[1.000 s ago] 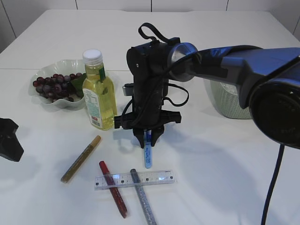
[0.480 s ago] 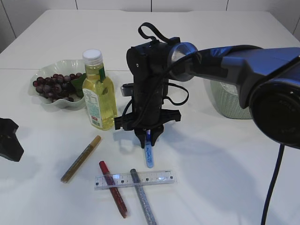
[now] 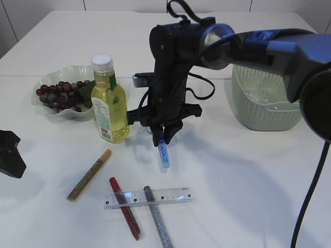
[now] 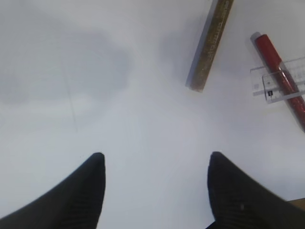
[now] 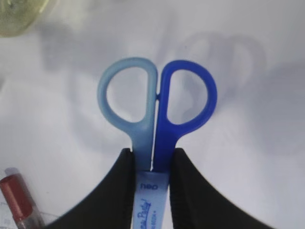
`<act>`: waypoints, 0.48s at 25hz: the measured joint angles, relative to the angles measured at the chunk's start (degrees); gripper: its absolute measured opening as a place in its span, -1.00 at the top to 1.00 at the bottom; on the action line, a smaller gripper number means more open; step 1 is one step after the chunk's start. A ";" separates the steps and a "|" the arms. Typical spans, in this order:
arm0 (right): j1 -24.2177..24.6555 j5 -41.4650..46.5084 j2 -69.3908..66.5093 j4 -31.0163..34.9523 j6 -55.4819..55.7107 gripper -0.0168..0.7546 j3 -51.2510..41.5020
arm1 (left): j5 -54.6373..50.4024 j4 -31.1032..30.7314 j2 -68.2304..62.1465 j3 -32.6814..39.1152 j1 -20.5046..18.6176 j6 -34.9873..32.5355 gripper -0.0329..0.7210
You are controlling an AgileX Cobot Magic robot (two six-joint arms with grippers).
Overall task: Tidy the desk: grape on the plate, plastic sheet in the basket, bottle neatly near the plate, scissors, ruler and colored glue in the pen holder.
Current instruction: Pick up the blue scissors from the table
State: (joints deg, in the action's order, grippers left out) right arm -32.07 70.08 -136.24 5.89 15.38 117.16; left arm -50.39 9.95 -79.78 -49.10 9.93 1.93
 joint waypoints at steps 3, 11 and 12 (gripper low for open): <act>1.46 0.00 2.49 0.39 -2.45 0.52 0.00 | 0.00 0.00 0.00 0.00 0.00 0.00 -0.38; 7.72 0.22 8.23 4.94 -8.82 0.52 0.24 | 0.00 0.00 0.00 0.00 0.00 0.00 -0.38; 8.89 0.34 8.51 6.57 -9.90 0.52 0.57 | 0.00 0.00 0.00 0.00 0.00 0.00 -0.38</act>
State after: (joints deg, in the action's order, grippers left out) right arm -23.18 70.42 -127.73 12.46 5.49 117.72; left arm -50.39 9.95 -79.78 -49.10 9.93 1.93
